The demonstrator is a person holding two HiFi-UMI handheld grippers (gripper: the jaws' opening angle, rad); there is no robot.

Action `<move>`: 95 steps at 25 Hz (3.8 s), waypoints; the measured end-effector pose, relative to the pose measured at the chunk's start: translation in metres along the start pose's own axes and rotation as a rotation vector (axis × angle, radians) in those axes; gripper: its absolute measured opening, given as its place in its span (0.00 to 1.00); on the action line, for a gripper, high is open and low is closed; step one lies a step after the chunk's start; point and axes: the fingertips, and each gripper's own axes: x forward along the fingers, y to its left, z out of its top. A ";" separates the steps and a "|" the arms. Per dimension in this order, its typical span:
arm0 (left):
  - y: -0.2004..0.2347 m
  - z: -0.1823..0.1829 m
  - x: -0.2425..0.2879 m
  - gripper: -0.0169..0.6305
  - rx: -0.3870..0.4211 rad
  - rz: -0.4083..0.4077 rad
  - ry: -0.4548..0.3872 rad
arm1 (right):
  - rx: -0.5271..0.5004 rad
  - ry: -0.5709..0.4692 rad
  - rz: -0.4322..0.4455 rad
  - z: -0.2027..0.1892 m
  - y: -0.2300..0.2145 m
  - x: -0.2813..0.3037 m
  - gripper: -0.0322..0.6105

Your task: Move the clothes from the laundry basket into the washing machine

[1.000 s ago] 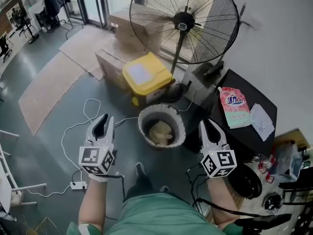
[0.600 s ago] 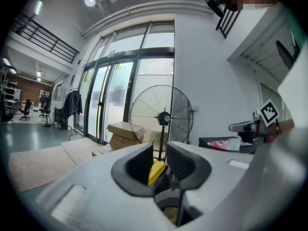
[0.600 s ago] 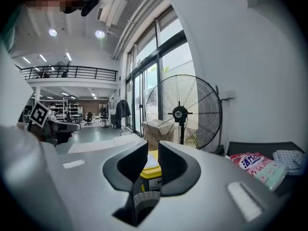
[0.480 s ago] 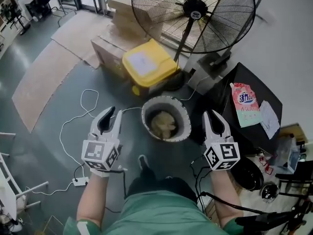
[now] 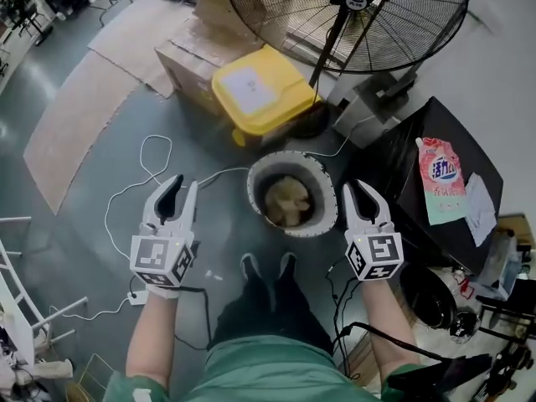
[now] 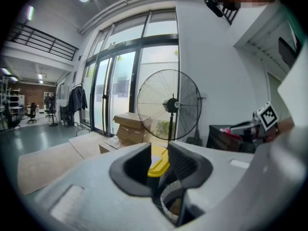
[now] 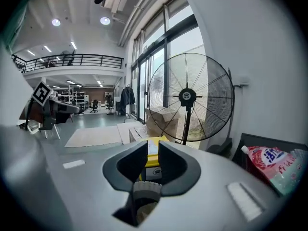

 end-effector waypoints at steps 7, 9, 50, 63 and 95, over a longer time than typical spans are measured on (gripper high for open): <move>0.005 -0.046 0.030 0.23 -0.015 0.053 0.068 | 0.002 0.064 0.062 -0.062 -0.019 0.058 0.13; 0.004 -0.059 0.037 0.24 -0.022 0.069 0.087 | 0.001 0.080 0.080 -0.078 -0.023 0.069 0.14; 0.040 -0.427 0.160 0.26 -0.058 0.131 0.241 | -0.270 0.860 0.621 -0.668 0.031 0.331 0.74; 0.061 -0.533 0.198 0.26 -0.052 0.151 0.252 | -0.480 0.999 0.675 -0.830 0.020 0.388 0.93; 0.051 -0.484 0.145 0.21 -0.040 0.146 0.306 | -0.021 1.048 0.528 -0.777 0.010 0.344 0.20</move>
